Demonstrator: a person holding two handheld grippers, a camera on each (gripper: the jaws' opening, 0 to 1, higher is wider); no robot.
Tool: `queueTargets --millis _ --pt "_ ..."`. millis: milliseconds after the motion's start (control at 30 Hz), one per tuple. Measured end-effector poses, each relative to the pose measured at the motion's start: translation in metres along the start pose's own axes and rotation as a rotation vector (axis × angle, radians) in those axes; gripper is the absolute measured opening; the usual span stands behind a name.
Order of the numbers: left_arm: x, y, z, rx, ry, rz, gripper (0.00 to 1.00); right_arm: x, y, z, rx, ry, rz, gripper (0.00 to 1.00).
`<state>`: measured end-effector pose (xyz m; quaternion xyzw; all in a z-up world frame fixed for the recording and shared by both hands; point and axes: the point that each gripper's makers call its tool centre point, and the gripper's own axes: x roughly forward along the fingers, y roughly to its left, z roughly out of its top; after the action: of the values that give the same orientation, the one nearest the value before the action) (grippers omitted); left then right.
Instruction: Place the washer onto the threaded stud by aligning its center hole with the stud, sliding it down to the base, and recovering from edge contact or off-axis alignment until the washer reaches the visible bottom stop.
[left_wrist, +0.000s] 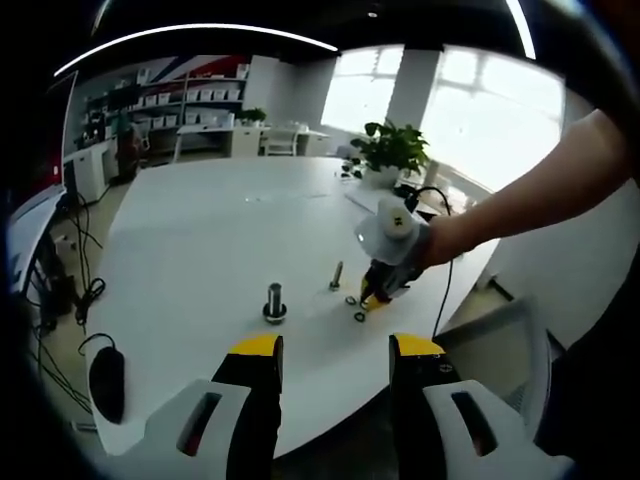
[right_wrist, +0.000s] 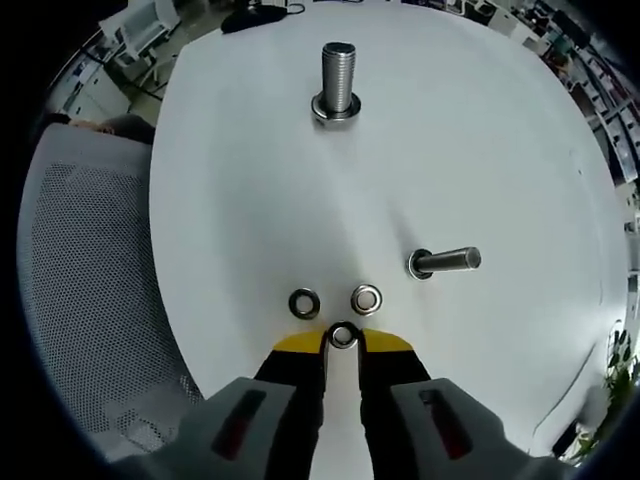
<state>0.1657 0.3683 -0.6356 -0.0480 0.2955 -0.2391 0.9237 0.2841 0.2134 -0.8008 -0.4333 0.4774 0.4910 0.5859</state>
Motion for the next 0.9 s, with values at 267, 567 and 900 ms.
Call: queueTargets --millis 267,567,900 --pt "-0.001 0.005 0.001 -0.002 -0.001 0.007 0.41 -0.009 -0.010 -0.002 0.032 0.003 -0.008 0.13" --pt "0.000 0.003 0.002 0.003 -0.004 0.004 0.41 -0.027 -0.022 0.009 0.055 -0.045 -0.018 0.13" --pt "0.000 0.001 0.002 0.004 -0.002 0.000 0.41 -0.045 -0.034 0.028 0.045 -0.108 -0.047 0.13"
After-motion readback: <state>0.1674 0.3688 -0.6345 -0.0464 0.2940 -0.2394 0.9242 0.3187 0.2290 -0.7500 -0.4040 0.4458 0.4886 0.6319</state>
